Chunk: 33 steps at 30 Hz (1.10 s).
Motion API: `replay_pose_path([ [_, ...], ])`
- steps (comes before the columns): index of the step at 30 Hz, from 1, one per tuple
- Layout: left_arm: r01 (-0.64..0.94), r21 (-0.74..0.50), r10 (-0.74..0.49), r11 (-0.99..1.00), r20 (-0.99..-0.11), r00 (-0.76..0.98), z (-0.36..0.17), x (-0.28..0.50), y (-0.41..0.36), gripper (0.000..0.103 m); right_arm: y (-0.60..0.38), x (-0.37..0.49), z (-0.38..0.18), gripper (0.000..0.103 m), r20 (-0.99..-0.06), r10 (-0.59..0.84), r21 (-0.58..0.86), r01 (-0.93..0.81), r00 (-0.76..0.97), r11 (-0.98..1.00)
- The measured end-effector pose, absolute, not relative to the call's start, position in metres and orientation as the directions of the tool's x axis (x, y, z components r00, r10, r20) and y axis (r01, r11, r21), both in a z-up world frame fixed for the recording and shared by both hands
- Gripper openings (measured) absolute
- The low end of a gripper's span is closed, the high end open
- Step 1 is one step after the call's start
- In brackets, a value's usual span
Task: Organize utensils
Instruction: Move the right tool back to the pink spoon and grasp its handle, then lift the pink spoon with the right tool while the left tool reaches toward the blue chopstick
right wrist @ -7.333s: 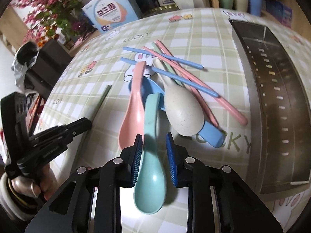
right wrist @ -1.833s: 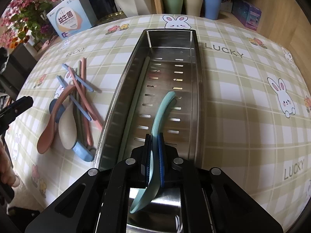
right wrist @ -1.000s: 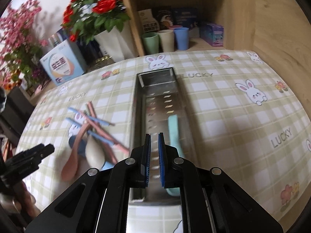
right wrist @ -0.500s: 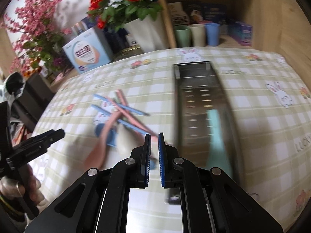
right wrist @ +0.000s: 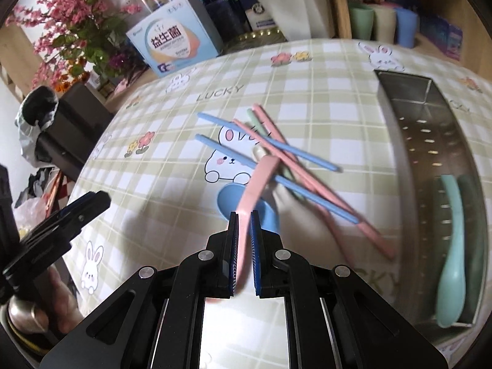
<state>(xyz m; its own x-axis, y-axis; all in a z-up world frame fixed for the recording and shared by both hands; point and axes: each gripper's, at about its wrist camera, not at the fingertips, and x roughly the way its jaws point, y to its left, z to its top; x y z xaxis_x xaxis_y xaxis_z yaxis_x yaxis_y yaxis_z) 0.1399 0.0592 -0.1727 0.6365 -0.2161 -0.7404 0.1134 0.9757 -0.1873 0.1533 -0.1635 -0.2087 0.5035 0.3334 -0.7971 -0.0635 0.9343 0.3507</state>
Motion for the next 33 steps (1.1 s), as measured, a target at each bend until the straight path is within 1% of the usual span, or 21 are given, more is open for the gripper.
replay_pose_path([
  [2,0.108,-0.198,-0.221,0.974,-0.739,0.636,-0.175,0.14,0.064,0.055,-0.16,0.16,-0.213,0.01,-0.806,0.335,0.358,-0.049,0.487,0.932],
  [4,0.101,-0.208,-0.224,0.973,-0.741,0.633,-0.177,0.141,0.068,0.055,-0.16,0.165,-0.216,0.021,-0.809,0.34,0.372,-0.03,0.479,0.928],
  [5,0.1,-0.214,-0.228,0.972,-0.74,0.633,-0.177,0.141,0.069,0.055,-0.16,0.166,-0.216,0.033,-0.811,0.335,0.372,-0.018,0.48,0.928],
  [6,0.101,-0.221,-0.234,0.97,-0.737,0.634,-0.178,0.142,0.071,0.055,-0.159,0.168,-0.216,0.036,-0.808,0.331,0.373,-0.012,0.487,0.928],
  [21,0.082,-0.257,-0.251,0.963,-0.744,0.619,-0.19,0.145,0.084,0.055,-0.151,0.184,-0.229,0.035,-0.831,0.31,0.371,0.046,0.462,0.927],
  [22,0.081,-0.256,-0.25,0.963,-0.745,0.618,-0.191,0.145,0.084,0.055,-0.15,0.184,-0.229,0.034,-0.832,0.306,0.367,0.046,0.463,0.929],
  [25,0.078,-0.255,-0.248,0.964,-0.749,0.614,-0.193,0.145,0.085,0.055,-0.148,0.182,-0.229,0.021,-0.825,0.321,0.381,0.038,0.465,0.924],
  [26,0.077,-0.254,-0.247,0.964,-0.751,0.613,-0.193,0.145,0.085,0.055,-0.148,0.181,-0.229,0.015,-0.826,0.318,0.378,0.039,0.466,0.925],
  [27,0.077,-0.254,-0.247,0.964,-0.752,0.611,-0.194,0.145,0.085,0.055,-0.149,0.179,-0.228,0.013,-0.821,0.323,0.385,0.039,0.47,0.922],
  [33,0.087,-0.247,-0.249,0.965,-0.761,0.6,-0.195,0.145,0.08,0.055,-0.16,0.162,-0.226,0.013,-0.779,0.375,0.453,0.039,0.502,0.891],
])
